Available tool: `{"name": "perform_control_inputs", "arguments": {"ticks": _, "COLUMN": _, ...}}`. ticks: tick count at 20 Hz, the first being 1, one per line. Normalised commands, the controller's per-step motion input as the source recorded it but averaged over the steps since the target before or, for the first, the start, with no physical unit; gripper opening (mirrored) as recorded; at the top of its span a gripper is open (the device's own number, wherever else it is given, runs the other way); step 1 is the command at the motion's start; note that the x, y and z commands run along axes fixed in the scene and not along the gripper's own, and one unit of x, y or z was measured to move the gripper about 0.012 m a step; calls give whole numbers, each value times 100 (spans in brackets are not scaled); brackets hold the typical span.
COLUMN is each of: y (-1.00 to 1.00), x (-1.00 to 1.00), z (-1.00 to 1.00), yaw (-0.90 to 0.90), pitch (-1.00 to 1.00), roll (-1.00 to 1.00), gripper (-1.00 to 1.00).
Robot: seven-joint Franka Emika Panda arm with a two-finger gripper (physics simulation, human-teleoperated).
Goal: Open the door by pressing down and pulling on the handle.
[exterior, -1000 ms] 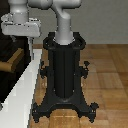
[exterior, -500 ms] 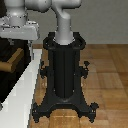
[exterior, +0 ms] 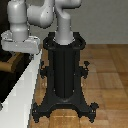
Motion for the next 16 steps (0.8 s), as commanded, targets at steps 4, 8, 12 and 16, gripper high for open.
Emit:
{"name": "perform_control_inputs", "arguments": {"ticks": 4, "y": -25, "x": 0, "z": -50, "yaw": 0, "pitch": 0, "roll": 0, "gripper": 100}}
{"name": "perform_control_inputs", "arguments": {"ticks": 8, "y": 0, "x": 0, "z": 0, "yaw": 0, "pitch": 0, "roll": 0, "gripper": -100}}
{"name": "perform_control_inputs", "arguments": {"ticks": 12, "y": 0, "x": 0, "z": 0, "yaw": 0, "pitch": 0, "roll": 0, "gripper": -100}}
{"name": "perform_control_inputs", "arguments": {"ticks": 16, "y": 0, "x": 0, "z": -50, "yaw": 0, "pitch": -11, "roll": 0, "gripper": -100}}
